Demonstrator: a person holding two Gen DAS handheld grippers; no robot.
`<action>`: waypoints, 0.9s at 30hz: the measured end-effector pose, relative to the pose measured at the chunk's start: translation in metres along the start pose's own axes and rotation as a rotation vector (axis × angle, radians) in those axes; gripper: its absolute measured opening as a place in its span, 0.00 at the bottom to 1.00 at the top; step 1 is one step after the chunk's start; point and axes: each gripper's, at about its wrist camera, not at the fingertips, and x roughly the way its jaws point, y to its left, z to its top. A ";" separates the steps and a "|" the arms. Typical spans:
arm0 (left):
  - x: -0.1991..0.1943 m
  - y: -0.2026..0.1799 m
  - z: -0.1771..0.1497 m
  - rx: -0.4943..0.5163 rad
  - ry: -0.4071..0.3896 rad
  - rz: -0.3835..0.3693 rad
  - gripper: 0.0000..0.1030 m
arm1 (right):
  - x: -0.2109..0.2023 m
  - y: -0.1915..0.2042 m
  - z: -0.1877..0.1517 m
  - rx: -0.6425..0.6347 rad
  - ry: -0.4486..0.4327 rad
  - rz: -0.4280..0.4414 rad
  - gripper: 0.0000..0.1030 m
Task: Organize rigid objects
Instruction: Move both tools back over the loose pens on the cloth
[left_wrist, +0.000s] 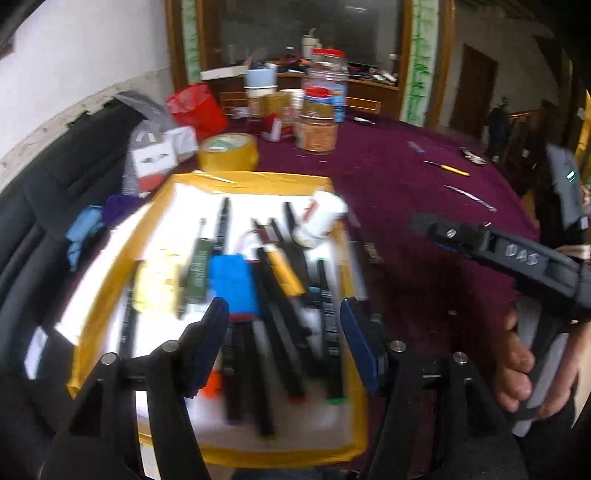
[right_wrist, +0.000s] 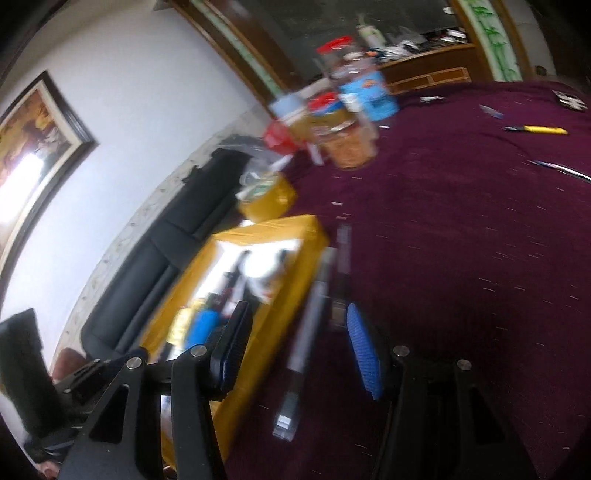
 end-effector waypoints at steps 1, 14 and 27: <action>-0.001 -0.006 -0.001 -0.004 0.005 -0.020 0.60 | 0.000 -0.010 0.001 0.008 0.018 -0.034 0.47; 0.011 -0.045 -0.009 -0.014 0.096 -0.170 0.60 | 0.010 -0.039 -0.004 0.011 0.023 -0.050 0.40; 0.011 -0.042 -0.010 -0.022 0.079 -0.150 0.60 | 0.011 -0.034 -0.008 -0.014 0.043 -0.005 0.26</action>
